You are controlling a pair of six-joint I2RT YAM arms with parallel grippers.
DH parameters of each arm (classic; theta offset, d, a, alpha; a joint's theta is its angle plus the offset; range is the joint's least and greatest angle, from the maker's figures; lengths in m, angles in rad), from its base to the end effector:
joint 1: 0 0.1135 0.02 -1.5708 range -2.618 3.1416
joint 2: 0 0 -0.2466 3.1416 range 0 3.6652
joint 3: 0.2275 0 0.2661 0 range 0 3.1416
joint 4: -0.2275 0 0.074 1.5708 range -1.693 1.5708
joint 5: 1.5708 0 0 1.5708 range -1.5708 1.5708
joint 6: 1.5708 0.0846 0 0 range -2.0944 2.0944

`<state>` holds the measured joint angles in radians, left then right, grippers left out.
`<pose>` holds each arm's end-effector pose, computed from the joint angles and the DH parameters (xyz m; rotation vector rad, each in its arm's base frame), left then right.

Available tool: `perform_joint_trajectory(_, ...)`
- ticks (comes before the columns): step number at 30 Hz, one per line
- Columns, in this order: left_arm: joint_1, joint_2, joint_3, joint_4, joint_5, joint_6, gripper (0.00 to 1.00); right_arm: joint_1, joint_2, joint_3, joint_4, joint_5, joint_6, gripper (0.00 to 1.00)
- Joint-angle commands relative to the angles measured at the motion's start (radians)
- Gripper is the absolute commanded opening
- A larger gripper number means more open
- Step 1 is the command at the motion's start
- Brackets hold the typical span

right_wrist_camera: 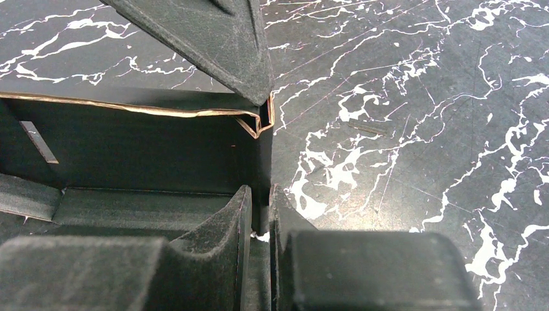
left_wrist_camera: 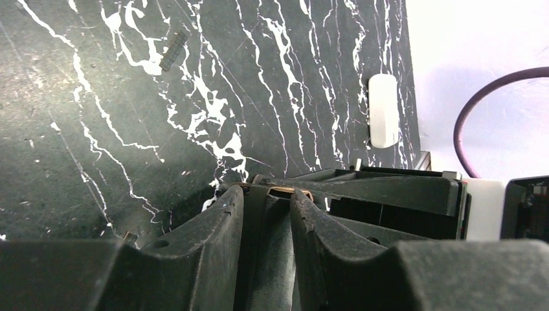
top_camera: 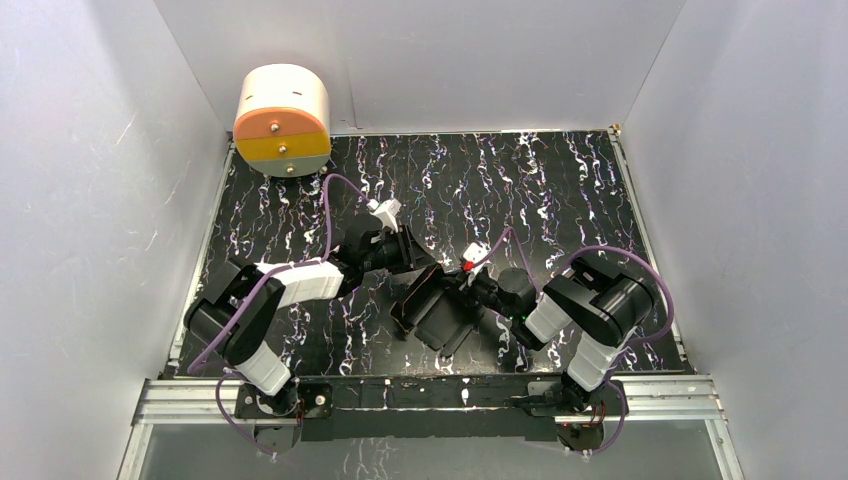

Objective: Fold the paper box
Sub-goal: Fold the paper box at the center of the board.

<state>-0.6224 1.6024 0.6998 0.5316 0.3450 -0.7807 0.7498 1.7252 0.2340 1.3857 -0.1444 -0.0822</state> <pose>0.2910 -0.2440 0.1380 0.0844 2.1366 -1.2199 0.2077 0.2101 0.0869 -0.7928 1.5192 0.6209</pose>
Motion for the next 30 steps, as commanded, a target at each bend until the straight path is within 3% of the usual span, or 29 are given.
perform_joint_trajectory(1,0.001,0.029,-0.01,0.028,0.079,-0.014,0.3,0.009,0.013,0.041,0.038,0.006,-0.006,0.2)
perform_joint_trajectory(8,0.001,0.065,-0.009,0.045,0.126,-0.019,0.24,0.01,0.024,0.056,0.056,0.012,-0.002,0.27)
perform_joint_trajectory(21,0.001,0.092,-0.023,0.065,0.164,-0.037,0.18,0.01,0.068,0.087,0.121,0.036,0.011,0.31)
perform_joint_trajectory(30,0.001,0.09,-0.038,0.04,0.126,-0.04,0.18,0.011,0.076,0.075,0.18,0.121,0.039,0.22)
